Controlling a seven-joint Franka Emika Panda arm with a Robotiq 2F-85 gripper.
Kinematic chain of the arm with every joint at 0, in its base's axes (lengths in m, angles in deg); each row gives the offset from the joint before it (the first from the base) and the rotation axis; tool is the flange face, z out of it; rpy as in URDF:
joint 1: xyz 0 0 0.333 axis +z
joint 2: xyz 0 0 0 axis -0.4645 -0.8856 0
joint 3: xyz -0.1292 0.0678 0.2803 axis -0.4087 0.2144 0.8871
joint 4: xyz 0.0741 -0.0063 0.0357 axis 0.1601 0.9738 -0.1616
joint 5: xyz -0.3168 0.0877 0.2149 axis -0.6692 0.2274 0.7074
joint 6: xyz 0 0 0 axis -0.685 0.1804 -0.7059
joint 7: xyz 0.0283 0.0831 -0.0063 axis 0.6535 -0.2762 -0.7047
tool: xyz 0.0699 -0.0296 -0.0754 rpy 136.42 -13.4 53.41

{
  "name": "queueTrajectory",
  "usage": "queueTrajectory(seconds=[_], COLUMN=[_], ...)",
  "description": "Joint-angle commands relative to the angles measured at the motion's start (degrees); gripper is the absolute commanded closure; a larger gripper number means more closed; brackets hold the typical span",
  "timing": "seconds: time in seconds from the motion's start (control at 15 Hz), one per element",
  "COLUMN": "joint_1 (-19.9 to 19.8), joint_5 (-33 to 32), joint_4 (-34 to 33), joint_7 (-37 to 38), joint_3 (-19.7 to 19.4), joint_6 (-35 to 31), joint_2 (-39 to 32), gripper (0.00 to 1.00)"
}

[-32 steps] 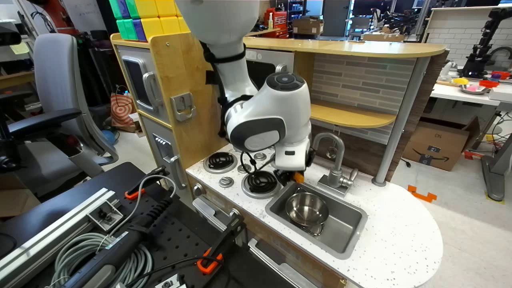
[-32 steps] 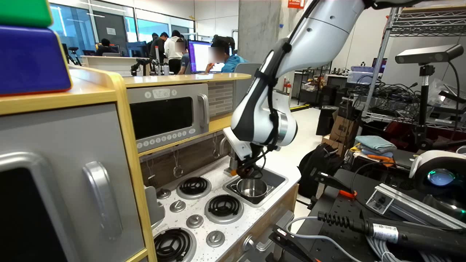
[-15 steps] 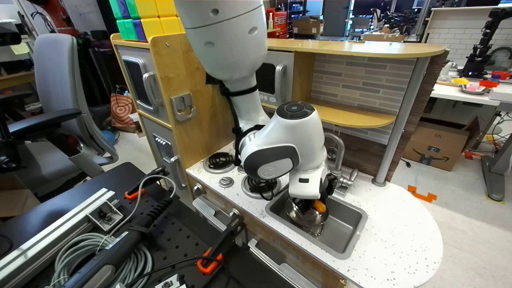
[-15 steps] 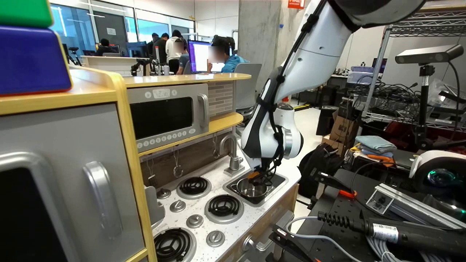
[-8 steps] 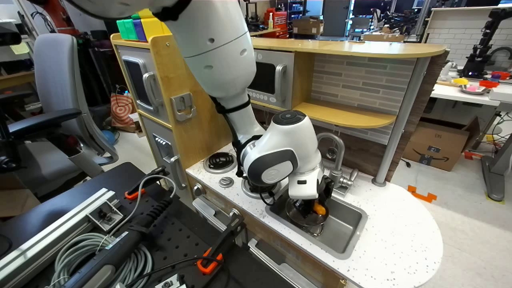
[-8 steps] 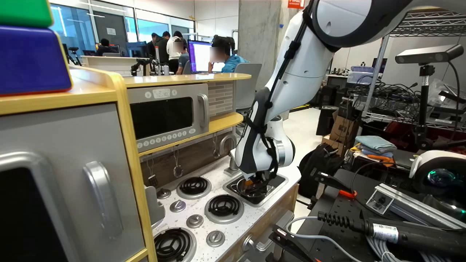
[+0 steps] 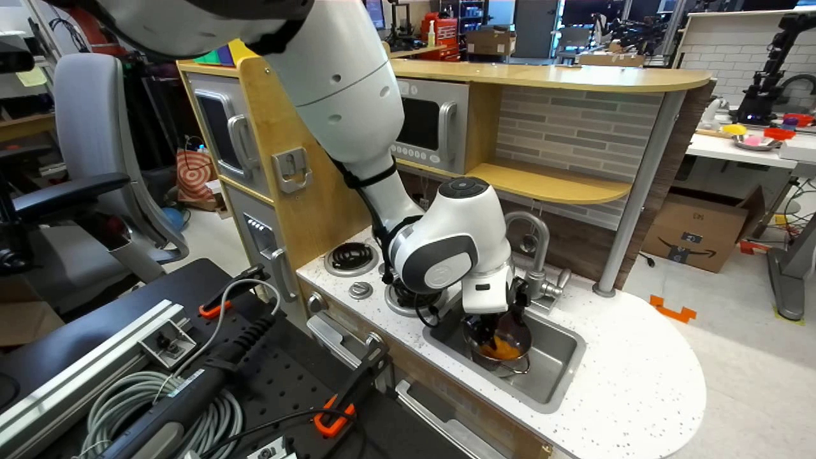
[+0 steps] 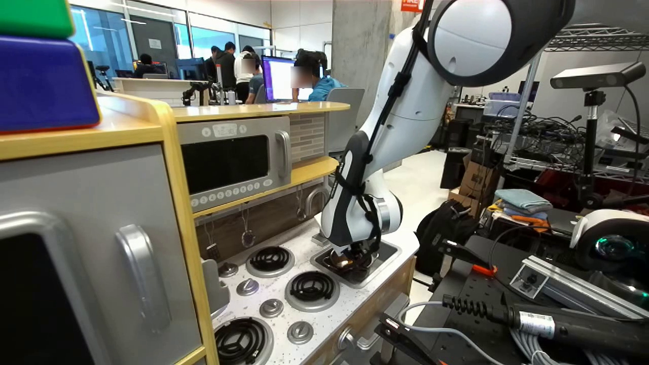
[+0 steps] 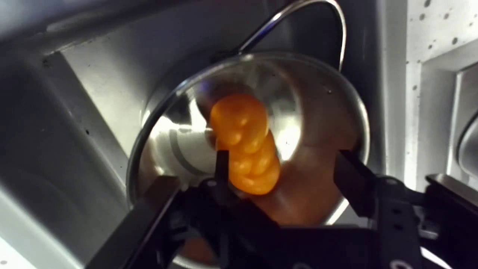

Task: Pick the object and put it in the pot in the sink

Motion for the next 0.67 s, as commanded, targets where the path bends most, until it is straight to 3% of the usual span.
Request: queueTrajectory(seconds=[0.0,0.27,0.6], joint_1=[-1.32,-3.78,-7.49], joint_5=[-2.14,-3.29,-4.41], joint_4=[4.90,16.18,26.62], joint_7=[-2.52,-11.17,-21.65], joint_3=[2.88,7.77,12.46], joint_6=[0.52,-1.93,2.29], joint_2=[5.44,16.74,31.01], gripper=[0.01,0.00,0.00])
